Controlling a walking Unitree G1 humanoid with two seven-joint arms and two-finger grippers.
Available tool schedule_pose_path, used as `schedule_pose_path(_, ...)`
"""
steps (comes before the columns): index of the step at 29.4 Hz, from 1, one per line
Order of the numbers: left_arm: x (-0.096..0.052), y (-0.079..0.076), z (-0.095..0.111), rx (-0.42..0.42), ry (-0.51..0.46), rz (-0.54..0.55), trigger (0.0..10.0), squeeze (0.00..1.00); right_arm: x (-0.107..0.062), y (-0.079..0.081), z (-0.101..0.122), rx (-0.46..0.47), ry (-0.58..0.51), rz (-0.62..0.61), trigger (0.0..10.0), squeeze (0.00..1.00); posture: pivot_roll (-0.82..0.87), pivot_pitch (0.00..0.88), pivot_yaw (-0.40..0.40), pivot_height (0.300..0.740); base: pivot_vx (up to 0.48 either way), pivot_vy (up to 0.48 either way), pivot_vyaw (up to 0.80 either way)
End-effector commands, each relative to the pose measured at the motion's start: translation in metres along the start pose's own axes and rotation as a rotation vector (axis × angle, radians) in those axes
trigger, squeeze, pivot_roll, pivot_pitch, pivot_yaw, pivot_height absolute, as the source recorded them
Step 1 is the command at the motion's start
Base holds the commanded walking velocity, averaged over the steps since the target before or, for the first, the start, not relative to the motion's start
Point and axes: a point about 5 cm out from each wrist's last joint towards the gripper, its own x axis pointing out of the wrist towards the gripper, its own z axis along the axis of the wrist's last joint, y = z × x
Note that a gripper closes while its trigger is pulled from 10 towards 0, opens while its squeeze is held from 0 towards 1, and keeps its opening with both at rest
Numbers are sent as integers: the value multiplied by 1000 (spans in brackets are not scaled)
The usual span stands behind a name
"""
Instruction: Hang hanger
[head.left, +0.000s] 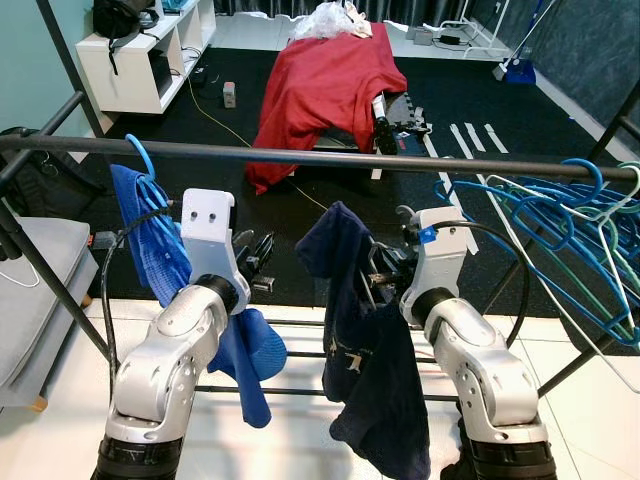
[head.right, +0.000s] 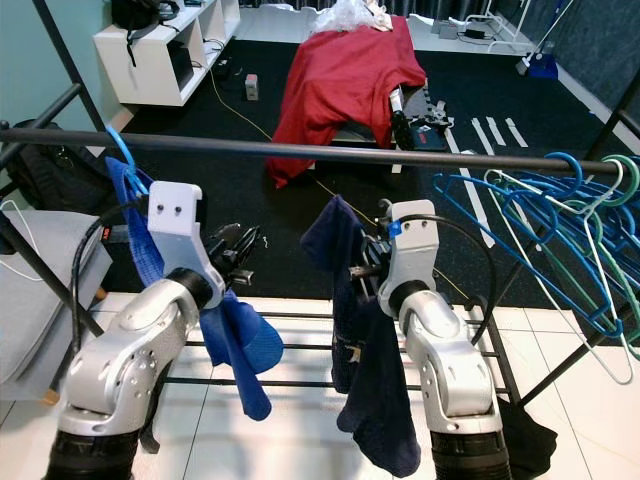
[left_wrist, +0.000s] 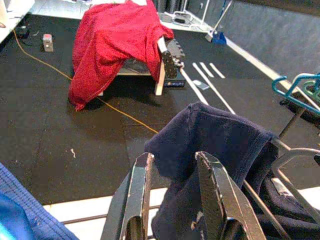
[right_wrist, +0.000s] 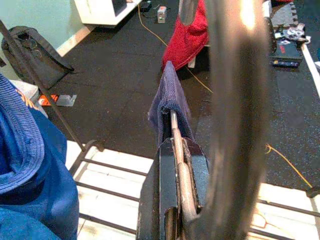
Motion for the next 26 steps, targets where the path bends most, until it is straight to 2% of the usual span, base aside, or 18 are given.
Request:
schedule_pose_path(1, 1, -1, -5, -21, 25, -3, 10000, 0, 1, 1, 3, 12, -26, 7, 10000, 0, 1, 170, -36, 740, -334, 0, 0)
schedule_pose_path(26, 3, -3, -3, -26, 20, -47, 10000, 0, 1, 7, -2, 62, -12, 18, 10000, 0, 4, 157, -28, 740, -329, 0, 0)
